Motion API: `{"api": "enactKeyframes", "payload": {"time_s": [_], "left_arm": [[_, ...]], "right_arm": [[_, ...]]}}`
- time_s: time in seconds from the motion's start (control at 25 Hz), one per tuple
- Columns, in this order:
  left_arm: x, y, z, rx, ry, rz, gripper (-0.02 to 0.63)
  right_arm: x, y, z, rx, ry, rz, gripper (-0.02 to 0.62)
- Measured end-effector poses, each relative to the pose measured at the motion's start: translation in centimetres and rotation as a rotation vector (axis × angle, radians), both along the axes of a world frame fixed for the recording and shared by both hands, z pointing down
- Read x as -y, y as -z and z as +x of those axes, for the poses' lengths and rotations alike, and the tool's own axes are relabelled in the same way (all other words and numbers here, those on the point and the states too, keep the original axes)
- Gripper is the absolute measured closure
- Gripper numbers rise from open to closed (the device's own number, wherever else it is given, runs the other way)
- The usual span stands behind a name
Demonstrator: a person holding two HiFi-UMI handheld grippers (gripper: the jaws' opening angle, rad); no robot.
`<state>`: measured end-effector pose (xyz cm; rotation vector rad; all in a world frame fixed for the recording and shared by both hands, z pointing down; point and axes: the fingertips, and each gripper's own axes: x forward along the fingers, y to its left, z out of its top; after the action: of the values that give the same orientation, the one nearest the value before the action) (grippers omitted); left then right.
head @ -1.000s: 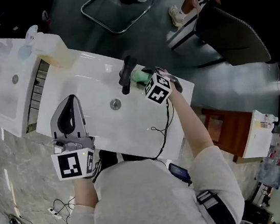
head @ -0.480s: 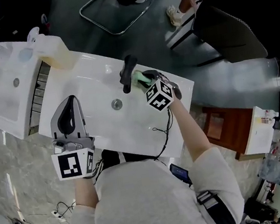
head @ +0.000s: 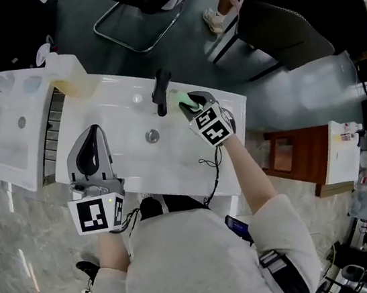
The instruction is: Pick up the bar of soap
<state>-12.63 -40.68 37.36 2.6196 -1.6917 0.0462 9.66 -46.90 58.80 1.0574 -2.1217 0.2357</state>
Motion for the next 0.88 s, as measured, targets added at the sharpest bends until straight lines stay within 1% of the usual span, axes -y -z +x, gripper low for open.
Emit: {"api": "enactKeyframes", "payload": {"time_s": [0.2, 0.44, 0.68, 0.88], "left_arm": [[-1.4, 0.8, 0.1, -0.004, -0.056, 0.019, 0.598], [-3.4, 1.6, 0.5, -0.003, -0.130, 0.041, 0.598], [-6.1, 2.5, 1.0, 0.001, -0.206, 0.069, 0.598], [-7.8, 3.0, 1.3, 0.001, -0.255, 0.084, 0.598]], "right_arm": [[-1.8, 2.8, 0.6, 0.082, -0.117, 0.059, 0.466], [-4.9, 6.2, 0.5, 0.159, -0.220, 0.125, 0.468], [-9.0, 8.4, 0.4, 0.203, -0.304, 0.192, 0.468], [-11.9, 10.3, -0.1, 0.245, -0.353, 0.242, 0.468]]}}
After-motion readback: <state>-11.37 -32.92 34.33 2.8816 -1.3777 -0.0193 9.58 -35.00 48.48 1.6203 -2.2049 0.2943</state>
